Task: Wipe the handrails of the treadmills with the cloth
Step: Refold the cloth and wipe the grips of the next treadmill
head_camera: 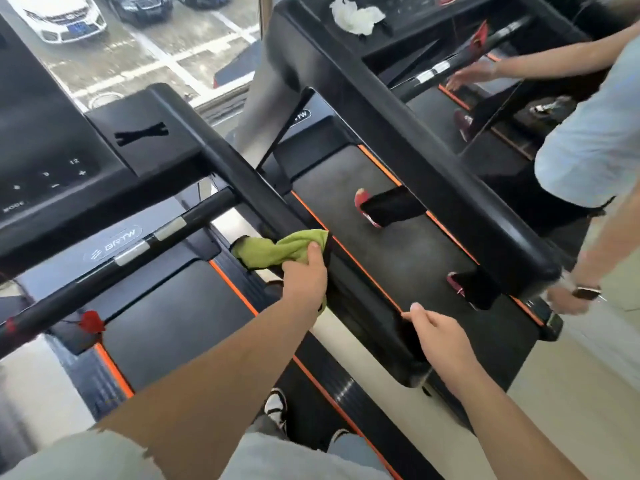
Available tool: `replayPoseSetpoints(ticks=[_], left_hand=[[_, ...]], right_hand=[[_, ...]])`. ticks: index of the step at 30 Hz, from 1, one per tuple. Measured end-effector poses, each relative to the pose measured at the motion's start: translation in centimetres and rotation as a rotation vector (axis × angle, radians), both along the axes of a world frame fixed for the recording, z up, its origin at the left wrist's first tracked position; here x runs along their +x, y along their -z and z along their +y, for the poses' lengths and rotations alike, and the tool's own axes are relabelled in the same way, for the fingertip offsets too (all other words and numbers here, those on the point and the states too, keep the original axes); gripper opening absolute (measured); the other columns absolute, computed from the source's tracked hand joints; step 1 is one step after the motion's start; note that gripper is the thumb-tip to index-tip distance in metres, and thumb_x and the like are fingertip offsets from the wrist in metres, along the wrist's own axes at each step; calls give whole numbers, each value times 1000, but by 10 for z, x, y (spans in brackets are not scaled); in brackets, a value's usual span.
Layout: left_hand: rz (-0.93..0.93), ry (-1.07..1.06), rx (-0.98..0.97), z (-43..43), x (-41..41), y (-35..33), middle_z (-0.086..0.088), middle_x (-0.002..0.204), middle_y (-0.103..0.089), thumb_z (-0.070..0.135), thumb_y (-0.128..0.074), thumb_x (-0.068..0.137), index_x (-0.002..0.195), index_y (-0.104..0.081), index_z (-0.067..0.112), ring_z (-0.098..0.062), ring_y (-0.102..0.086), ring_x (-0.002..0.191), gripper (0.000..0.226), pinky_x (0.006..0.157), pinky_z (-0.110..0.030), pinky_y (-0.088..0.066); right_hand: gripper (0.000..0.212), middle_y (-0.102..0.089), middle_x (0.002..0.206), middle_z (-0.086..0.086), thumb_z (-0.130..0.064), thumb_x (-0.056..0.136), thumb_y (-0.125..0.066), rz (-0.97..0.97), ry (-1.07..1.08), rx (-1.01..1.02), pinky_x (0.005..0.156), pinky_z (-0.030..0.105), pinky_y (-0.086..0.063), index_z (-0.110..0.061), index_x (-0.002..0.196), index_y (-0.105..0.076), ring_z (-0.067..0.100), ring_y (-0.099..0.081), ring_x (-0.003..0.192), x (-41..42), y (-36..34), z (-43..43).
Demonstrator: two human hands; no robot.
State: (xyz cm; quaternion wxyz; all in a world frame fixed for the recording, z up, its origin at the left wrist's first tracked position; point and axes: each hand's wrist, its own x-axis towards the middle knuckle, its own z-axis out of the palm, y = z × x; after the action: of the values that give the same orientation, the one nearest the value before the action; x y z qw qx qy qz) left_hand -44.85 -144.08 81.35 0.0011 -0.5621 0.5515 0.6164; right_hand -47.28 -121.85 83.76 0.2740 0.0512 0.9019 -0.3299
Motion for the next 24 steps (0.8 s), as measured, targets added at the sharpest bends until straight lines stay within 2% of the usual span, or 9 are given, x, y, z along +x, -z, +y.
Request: replayPoseSetpoints(ticks=[4, 9, 13, 15, 17, 19, 21, 22, 24], left_hand=[[43, -18, -12, 53, 14, 7, -14, 155, -43, 60, -42, 102, 155, -27, 11, -37, -43, 139, 74, 115, -42, -31], [-42, 57, -12, 158, 39, 7, -19, 152, -45, 56, -46, 101, 150, -31, 5, -37, -48, 135, 72, 111, -39, -37], [-149, 186, 5, 211, 49, 4, -21, 152, -40, 56, -42, 103, 145, -31, 3, -38, -47, 134, 68, 105, -37, -38], [-150, 251, 35, 225, 59, -2, -18, 144, -50, 53, -43, 104, 140, -37, 4, -34, -55, 124, 61, 104, -35, -43], [-72, 254, 84, 225, 71, -13, -11, 125, -64, 42, -46, 106, 129, -52, 8, -25, -61, 108, 41, 97, -34, -50], [18, 250, 99, 209, 79, -36, -9, 109, -69, 34, -49, 104, 110, -64, 14, -20, -63, 93, 25, 88, -33, -54], [51, 363, -76, 186, 82, -61, -4, 95, -68, 41, -53, 97, 92, -64, 20, -21, -66, 90, 24, 87, -37, -57], [7, 511, -290, 171, 79, -71, 0, 89, -64, 47, -52, 95, 87, -60, 21, -24, -65, 90, 29, 85, -38, -56], [-122, 746, -815, 144, 68, -86, 2, 90, -59, 53, -50, 93, 95, -55, 21, -30, -64, 92, 32, 79, -38, -51]], right_hand=[[41, -75, 101, -12, -49, 104, -43, -17, -11, -57, 96, 39, -52, -32, 100, -79, 11, -66, 101, -2, 5, 9], [37, -80, 104, -2, -35, 108, -47, -129, 205, -370, 93, 32, -54, -17, 106, -80, 14, -73, 102, 3, 10, 38], [32, -79, 102, 2, -31, 105, -52, -128, 187, -345, 89, 35, -56, -16, 99, -80, 19, -73, 101, 5, 18, 67], [32, -78, 98, 0, -36, 104, -54, -154, 143, -314, 79, 33, -55, -19, 93, -79, 17, -71, 96, 9, 19, 78], [31, -78, 96, -1, -35, 103, -56, -151, 115, -306, 72, 32, -54, -20, 89, -79, 17, -71, 94, 11, 18, 85], [29, -78, 99, 5, -34, 102, -57, -136, 115, -307, 78, 39, -58, -17, 92, -78, 22, -71, 94, 8, 15, 89], [29, -76, 102, 14, -33, 103, -57, -140, 124, -333, 88, 50, -59, -14, 95, -77, 27, -72, 91, 5, 8, 87], [29, -76, 102, 15, -32, 103, -57, -142, 118, -343, 91, 53, -58, -14, 95, -77, 30, -72, 91, 2, 5, 85], [29, -76, 100, 14, -32, 103, -56, -133, 83, -351, 94, 54, -59, -14, 94, -77, 33, -72, 97, -2, 1, 78]])
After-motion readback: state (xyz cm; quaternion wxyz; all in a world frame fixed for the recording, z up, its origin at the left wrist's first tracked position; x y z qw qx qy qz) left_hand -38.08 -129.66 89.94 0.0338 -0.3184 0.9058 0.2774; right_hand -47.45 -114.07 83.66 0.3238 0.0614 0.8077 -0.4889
